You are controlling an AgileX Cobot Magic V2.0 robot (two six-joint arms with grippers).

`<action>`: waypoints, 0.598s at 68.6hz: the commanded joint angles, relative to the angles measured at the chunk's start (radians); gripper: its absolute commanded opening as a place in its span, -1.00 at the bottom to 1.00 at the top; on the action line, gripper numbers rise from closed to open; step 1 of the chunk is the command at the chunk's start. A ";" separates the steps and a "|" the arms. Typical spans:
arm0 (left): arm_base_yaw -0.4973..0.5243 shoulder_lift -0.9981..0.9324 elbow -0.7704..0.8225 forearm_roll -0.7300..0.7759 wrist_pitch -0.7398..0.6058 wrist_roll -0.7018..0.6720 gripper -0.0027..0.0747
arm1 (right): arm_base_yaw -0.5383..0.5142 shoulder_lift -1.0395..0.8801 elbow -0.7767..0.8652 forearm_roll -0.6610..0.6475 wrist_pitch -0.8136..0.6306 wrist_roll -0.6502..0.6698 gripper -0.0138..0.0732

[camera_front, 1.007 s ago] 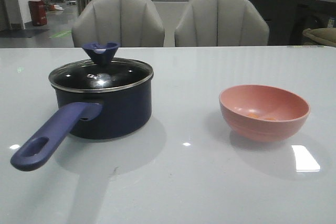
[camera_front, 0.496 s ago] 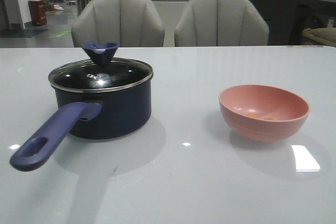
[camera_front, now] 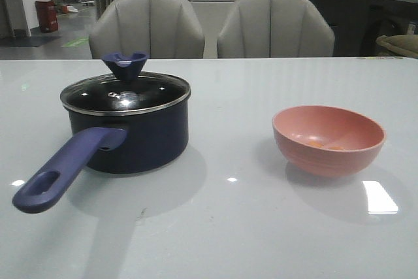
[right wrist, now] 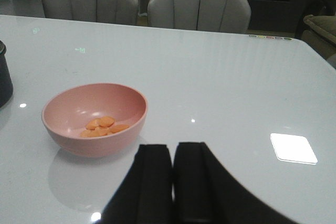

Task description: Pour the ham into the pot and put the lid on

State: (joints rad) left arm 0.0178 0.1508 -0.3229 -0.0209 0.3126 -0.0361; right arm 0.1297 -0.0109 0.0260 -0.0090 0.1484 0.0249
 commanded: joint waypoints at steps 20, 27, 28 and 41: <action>-0.005 0.030 -0.029 -0.036 -0.041 -0.002 -0.30 | -0.005 -0.019 -0.005 -0.008 -0.078 -0.001 -0.30; -0.005 0.030 -0.029 -0.036 -0.039 -0.002 0.14 | -0.005 -0.019 -0.005 -0.008 -0.078 -0.001 -0.30; -0.005 0.030 -0.029 -0.036 -0.039 -0.002 0.33 | -0.005 -0.019 -0.005 -0.008 -0.078 -0.001 -0.30; -0.005 0.030 -0.029 -0.036 -0.069 -0.002 0.62 | -0.005 -0.019 -0.005 -0.008 -0.078 -0.001 -0.30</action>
State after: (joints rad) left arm 0.0178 0.1603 -0.3229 -0.0463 0.3447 -0.0361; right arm 0.1297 -0.0109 0.0260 -0.0090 0.1484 0.0249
